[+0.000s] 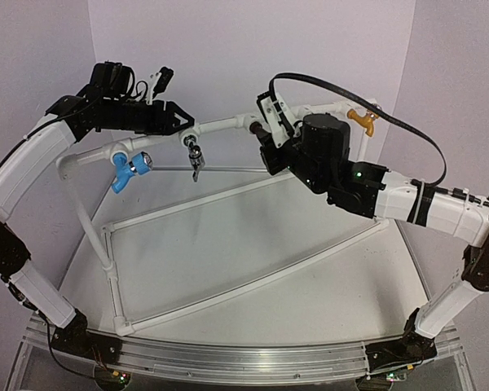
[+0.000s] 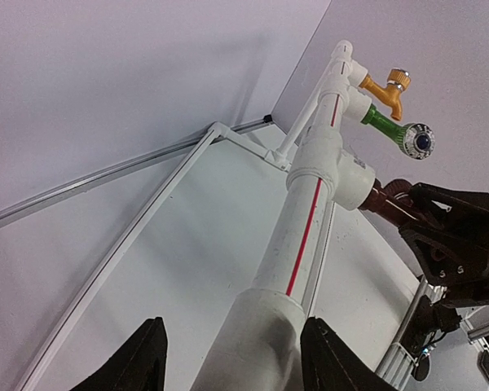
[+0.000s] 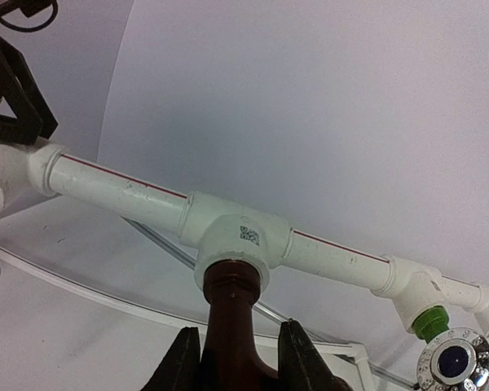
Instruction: Install the water faucets
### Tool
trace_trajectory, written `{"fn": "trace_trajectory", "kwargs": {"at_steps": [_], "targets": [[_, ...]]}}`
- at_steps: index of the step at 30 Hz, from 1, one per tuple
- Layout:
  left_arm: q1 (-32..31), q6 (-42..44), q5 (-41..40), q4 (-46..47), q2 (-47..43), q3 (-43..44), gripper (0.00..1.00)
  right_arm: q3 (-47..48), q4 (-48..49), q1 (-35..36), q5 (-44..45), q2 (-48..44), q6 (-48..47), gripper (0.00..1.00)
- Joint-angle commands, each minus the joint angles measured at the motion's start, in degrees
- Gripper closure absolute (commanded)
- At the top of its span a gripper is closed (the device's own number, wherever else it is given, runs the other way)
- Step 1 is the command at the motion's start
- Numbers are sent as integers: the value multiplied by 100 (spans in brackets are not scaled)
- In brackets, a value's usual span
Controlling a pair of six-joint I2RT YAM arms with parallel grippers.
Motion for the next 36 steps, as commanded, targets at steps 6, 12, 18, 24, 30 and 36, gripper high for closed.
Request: {"fn": "trace_trajectory", "kwargs": {"at_steps": [6,12,18,24,30,36], "targets": [[-84,-120,167,-1232,133,-440,42,414,466,-235,-799,-88,4850,89],[-83,-88,165,-1204,145,-515,42,349,-330,-221,-1775,-122,2839,29],[-82,-65,90,-1256,251,-431,42,61,-1087,-150,-1671,-721,1592,2],[-78,-201,-50,-1250,318,-183,36,-75,-1407,-146,-1692,-1662,1898,2],[-78,-380,-546,-1442,309,663,15,-396,-1443,-154,-1241,-2491,2888,2],[-84,-374,-1275,-985,-281,1179,1,-459,-1941,-147,-303,-3059,3273,2]]}}
